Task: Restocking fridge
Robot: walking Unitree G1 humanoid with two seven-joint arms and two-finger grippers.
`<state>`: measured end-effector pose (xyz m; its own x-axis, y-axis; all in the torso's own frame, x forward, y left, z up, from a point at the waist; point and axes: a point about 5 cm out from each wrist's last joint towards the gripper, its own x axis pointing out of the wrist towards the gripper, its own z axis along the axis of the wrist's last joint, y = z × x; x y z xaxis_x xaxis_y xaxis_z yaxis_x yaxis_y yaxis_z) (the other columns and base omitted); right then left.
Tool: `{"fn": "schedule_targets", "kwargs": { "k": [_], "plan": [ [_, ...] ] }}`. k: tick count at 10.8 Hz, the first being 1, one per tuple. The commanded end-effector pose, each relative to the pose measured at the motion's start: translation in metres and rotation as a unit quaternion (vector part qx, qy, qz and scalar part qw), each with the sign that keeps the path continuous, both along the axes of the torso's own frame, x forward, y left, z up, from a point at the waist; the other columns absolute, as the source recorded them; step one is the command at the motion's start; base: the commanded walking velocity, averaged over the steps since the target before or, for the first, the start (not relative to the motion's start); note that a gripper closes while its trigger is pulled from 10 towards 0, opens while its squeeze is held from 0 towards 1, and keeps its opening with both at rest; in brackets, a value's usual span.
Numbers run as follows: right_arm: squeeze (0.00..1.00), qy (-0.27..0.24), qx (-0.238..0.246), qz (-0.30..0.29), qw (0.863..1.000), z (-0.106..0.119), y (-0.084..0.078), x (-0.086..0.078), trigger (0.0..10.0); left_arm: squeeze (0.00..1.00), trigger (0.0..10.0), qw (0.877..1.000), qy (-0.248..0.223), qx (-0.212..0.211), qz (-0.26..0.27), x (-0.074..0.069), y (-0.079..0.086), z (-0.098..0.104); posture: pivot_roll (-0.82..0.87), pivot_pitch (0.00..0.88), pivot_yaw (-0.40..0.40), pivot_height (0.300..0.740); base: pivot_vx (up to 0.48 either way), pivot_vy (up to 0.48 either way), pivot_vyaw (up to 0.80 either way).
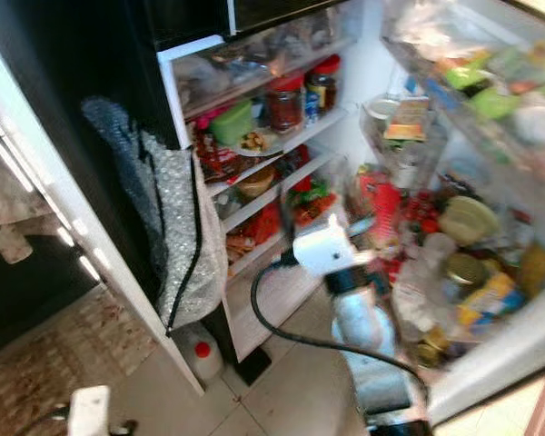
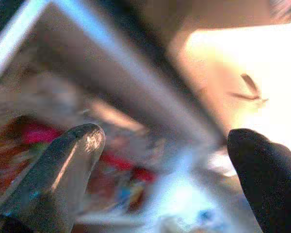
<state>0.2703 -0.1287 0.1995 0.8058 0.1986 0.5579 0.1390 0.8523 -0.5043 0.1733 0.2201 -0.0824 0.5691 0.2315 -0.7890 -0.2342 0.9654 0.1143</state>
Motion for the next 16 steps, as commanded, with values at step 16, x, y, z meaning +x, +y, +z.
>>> {"fn": "schedule_targets", "kwargs": {
  "k": [16],
  "plan": [
    [0.0, -0.401, -0.149, -0.38, 0.82, 0.199, -0.073, -0.083, 10.0, 0.0, 10.0, 1.0, 0.019, -0.007, -0.01, -0.006, 0.001, -0.003, -0.23, 0.0, 0.084, 0.74, 0.0, 0.0, 0.0]
  ]
}}
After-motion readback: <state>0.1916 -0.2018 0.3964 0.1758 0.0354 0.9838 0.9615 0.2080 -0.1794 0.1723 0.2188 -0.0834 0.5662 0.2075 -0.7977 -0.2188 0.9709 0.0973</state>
